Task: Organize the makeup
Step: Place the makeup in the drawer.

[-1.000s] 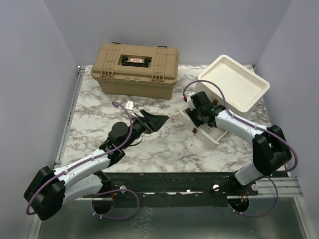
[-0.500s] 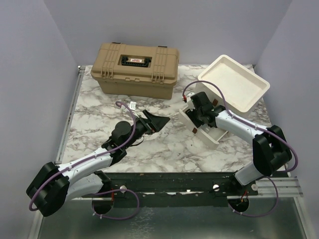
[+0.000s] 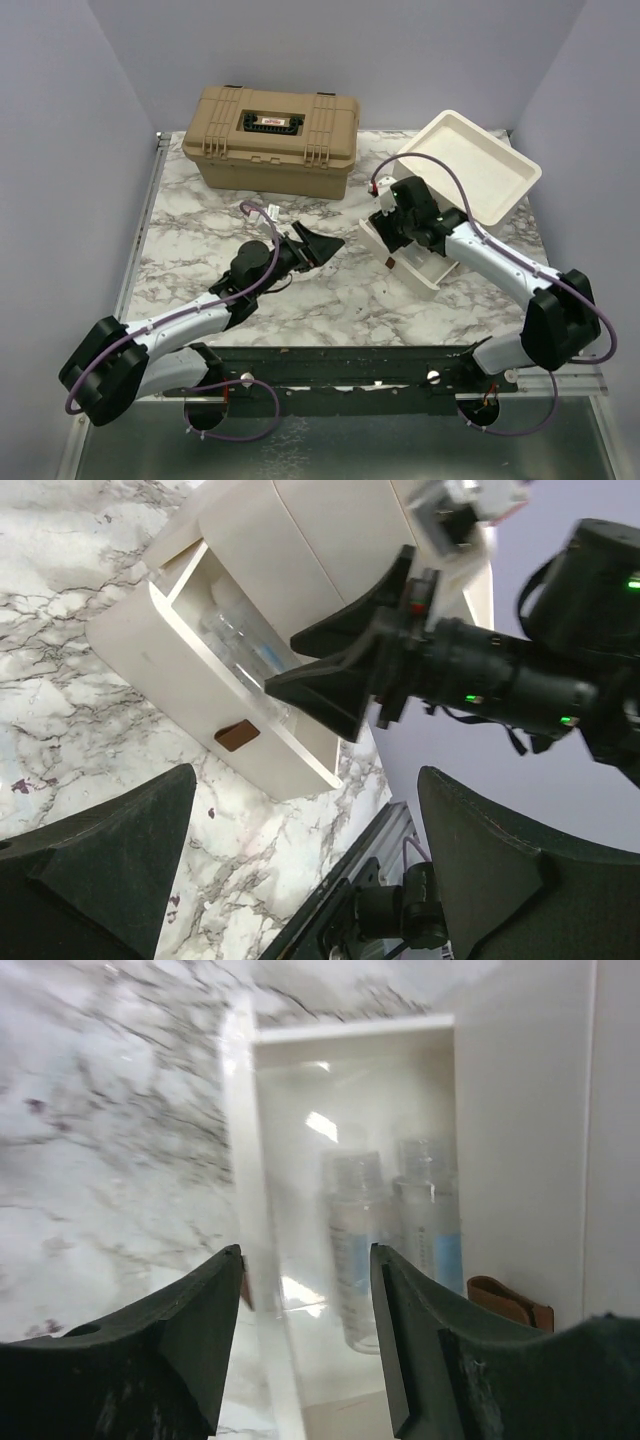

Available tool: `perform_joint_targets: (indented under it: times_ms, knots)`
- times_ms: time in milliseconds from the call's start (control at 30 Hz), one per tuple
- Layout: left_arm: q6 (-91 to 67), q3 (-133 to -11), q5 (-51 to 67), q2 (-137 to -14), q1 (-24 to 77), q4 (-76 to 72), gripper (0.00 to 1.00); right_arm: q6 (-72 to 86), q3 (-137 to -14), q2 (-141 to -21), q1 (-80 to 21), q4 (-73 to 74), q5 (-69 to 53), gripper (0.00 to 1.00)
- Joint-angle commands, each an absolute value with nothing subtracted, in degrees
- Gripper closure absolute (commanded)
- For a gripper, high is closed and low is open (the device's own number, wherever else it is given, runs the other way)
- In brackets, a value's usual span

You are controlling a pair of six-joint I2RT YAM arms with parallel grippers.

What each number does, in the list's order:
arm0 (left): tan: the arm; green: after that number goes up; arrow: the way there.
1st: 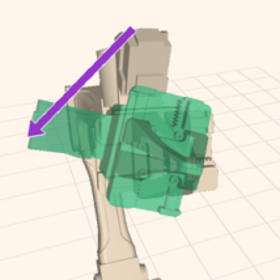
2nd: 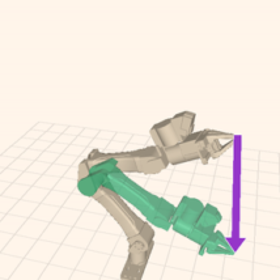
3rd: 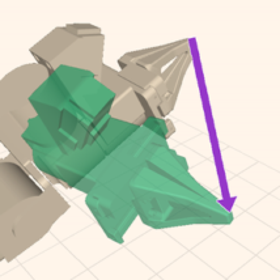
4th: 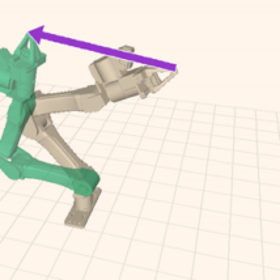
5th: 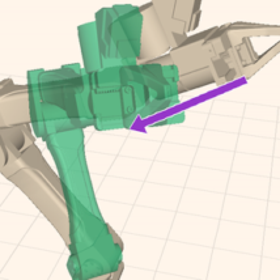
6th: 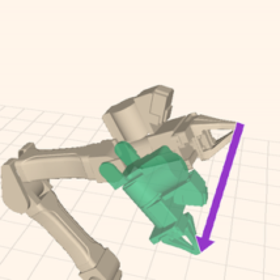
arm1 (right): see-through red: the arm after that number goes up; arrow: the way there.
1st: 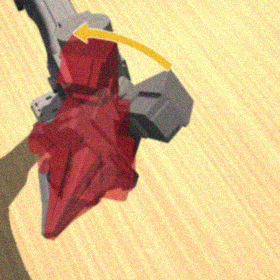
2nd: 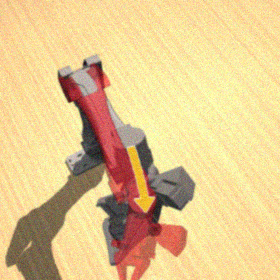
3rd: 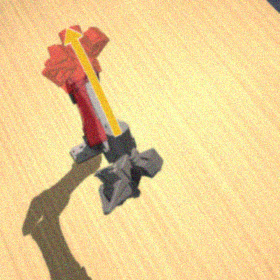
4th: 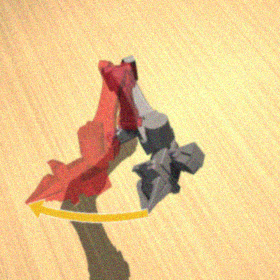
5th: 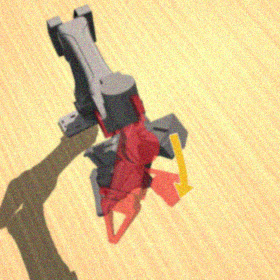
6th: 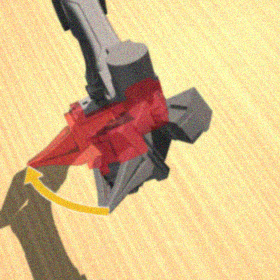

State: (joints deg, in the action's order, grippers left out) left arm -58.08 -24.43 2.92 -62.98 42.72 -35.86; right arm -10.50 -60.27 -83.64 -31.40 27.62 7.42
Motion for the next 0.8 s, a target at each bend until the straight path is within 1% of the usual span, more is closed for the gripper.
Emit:
perform_joint_targets:
  times_ms: [0,133,200,267,333,400,533,567,600,633,733,767]
  knots:
    - [-57.54,-26.55,4.51,-64.36,42.45,-35.68,0.07,-8.35,-62.80,-77.23,-31.75,29.06,-4.95,0.40]
    - [-57.06,-27.11,4.95,-65.58,42.45,-35.68,0.07,-6.00,-62.22,-70.38,-31.74,24.16,-10.99,0.40]
    - [-56.81,-27.51,5.75,-66.74,42.49,-35.62,0.07,-3.53,-61.46,-66.52,-31.73,20.15,-10.49,0.40]
    - [-56.36,-27.88,7.15,-68.24,42.46,-35.45,0.07,-0.99,-61.33,-63.57,-31.73,17.16,-6.21,0.40]
    - [-56.25,-28.25,8.48,-70.22,42.55,-35.13,0.08,-0.19,-62.06,-61.80,-31.73,16.37,1.07,0.39]
    - [-56.44,-28.45,9.91,-71.93,42.59,-34.98,0.07,-0.17,-63.99,-61.34,-31.73,18.34,7.10,0.39]
    - [-56.48,-28.74,11.74,-74.84,42.96,-34.94,0.08,-0.20,-67.53,-61.05,-31.73,21.85,14.03,0.39]
    - [-56.28,-28.99,12.07,-75.49,43.17,-34.90,0.08,1.32,-67.55,-60.74,-31.73,21.56,15.93,0.38]
    - [-56.07,-29.31,12.36,-76.22,43.46,-34.82,0.08,2.79,-68.30,-60.66,-31.73,22.48,17.04,0.29]
    - [-55.74,-29.72,12.60,-77.03,43.88,-34.81,0.07,2.79,-69.35,-60.88,-31.73,24.16,16.83,0.24]
    - [-55.49,-31.77,12.14,-79.57,44.95,-34.67,0.08,5.70,-71.84,-62.19,-31.72,27.81,17.98,0.23]
    - [-54.88,-32.87,12.14,-80.62,45.49,-34.57,0.08,7.17,-71.95,-62.30,-31.68,28.35,18.57,0.21]
